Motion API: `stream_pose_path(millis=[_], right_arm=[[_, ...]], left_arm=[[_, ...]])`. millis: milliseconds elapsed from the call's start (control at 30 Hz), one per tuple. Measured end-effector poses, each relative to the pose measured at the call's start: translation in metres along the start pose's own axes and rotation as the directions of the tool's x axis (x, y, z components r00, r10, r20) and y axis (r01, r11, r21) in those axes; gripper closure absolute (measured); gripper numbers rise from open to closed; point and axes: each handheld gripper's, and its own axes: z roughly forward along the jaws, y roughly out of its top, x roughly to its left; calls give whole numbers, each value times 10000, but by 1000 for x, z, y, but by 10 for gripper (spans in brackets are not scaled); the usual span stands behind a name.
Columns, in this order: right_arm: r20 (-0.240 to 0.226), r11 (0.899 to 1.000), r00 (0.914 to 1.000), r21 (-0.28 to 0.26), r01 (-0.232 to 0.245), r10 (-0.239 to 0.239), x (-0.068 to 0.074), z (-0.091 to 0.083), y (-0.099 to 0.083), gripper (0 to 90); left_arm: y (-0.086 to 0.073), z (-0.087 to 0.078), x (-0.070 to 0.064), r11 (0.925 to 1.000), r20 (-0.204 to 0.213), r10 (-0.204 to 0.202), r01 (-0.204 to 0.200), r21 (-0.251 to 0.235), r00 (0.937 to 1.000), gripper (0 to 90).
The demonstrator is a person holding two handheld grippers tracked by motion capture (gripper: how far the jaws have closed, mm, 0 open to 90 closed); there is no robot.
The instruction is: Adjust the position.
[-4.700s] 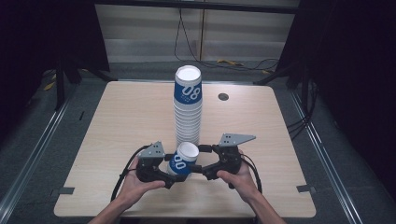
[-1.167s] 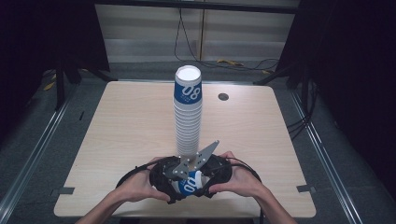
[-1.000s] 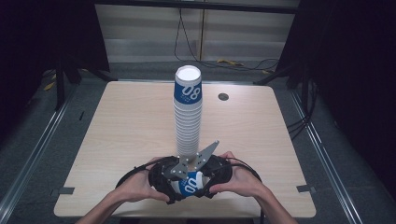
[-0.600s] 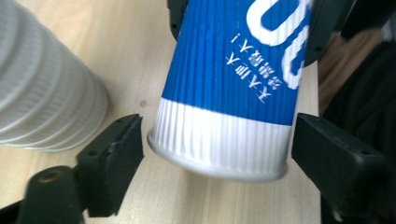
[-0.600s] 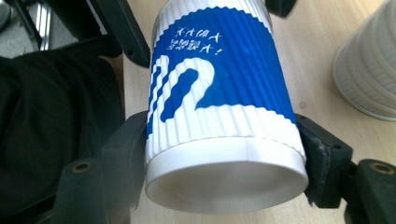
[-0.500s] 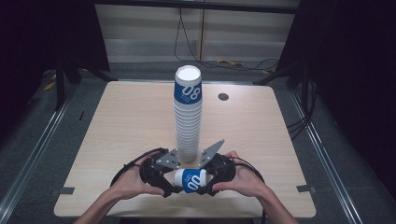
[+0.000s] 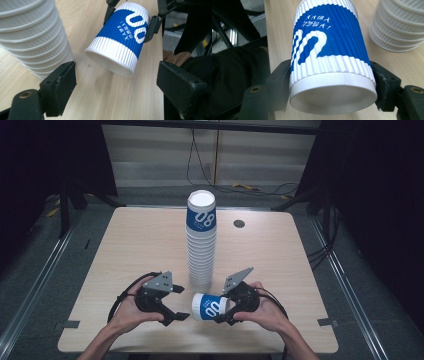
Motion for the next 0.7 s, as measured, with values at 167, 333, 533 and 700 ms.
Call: stream_pose_path(millis=[167,333,533,700], right_arm=[[-71,9970,9993,-682,-376,372,-4,-6,-6,283],[-6,9915,9991,-1231,-425,428,-6,-9,-9,283],[-174,9817,9983,-1813,-574,551,-9,-6,-11,283],[-115,9728,9982,-2237,-601,591,-9,-6,-12,283]], left_arm=[[-7,-6,8,9941,25,-706,705,-828,9975,162],[-10,-6,10,9909,164,-869,881,-1019,9961,159],[-14,-6,8,9883,-103,-950,930,-1208,9954,158],[-18,-3,8,9813,-436,-1075,990,-1649,9932,158]])
